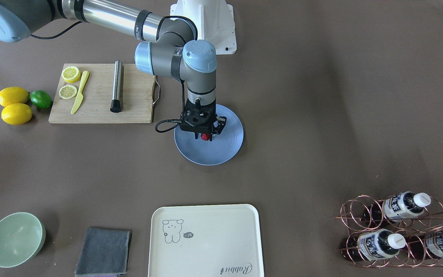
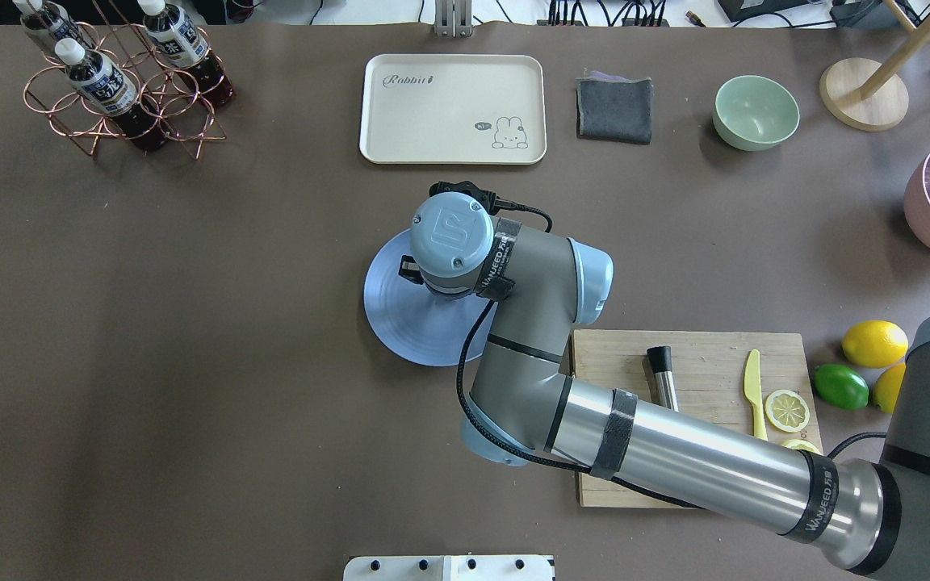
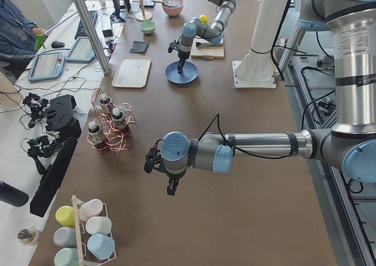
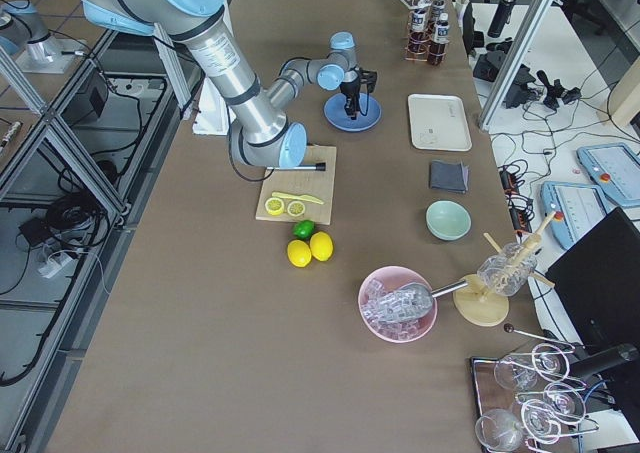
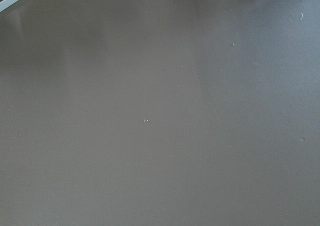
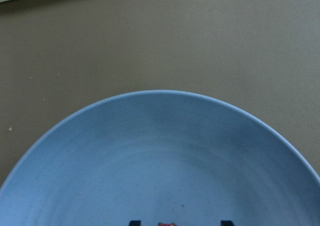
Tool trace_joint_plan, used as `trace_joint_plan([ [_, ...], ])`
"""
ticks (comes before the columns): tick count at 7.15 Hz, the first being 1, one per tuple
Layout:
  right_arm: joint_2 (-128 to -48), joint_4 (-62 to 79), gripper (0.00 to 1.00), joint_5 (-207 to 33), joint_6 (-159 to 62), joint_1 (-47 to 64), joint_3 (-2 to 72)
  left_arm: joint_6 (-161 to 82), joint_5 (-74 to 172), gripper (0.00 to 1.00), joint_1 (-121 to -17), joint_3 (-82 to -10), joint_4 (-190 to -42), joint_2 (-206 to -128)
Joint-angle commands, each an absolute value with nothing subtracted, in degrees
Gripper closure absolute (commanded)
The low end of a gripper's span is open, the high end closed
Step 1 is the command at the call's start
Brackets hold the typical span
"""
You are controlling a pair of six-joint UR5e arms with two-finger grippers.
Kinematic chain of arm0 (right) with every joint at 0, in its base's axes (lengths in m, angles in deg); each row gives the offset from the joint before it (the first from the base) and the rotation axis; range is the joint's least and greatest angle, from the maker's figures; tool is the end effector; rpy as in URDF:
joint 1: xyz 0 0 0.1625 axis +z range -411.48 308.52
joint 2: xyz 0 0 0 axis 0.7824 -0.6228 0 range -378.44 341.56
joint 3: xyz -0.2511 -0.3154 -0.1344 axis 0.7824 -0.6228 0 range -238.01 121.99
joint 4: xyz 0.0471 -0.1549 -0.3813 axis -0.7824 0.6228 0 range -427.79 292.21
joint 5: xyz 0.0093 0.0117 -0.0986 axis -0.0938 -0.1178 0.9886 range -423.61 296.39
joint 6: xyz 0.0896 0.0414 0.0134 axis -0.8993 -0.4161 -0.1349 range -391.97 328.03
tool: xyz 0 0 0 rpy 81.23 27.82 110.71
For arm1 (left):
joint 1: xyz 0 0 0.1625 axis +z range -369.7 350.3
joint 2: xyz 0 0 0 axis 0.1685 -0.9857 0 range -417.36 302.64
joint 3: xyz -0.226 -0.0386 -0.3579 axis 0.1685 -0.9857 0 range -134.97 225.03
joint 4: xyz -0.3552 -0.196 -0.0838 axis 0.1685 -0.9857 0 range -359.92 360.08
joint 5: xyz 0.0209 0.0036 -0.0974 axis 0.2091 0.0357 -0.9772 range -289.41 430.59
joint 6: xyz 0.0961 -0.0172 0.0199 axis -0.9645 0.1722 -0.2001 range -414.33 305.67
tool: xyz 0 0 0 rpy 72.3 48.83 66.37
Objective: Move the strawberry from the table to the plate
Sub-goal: 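Lower the strawberry onto the plate and open the right gripper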
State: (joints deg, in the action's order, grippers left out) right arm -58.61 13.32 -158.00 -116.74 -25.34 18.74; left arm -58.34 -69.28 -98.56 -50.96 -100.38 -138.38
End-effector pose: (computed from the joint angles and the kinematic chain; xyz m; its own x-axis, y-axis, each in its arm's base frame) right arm -0.6453 -0.4566 0.2015 0.6625 0.2239 0.7148 -0.3313 0.9434 0.0116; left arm -0.0485 -0.4336 0.6536 0.6394 0.1814 -0.7472 -0.0647 0.9810 0.1828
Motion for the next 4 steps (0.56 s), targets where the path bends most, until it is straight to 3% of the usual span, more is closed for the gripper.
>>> trace_joint_plan([
  [1,-58.52,14.29,0.0,-157.9,-116.88,-24.59,19.33,-58.37,-69.33,0.01,-98.47,-50.95,-100.38,-138.31],
  [4,-60.44,29.63,0.0,-169.22,-106.12,-14.43,28.37,-58.37,-69.24,0.01,-98.29,-50.51,-100.29,-138.31],
])
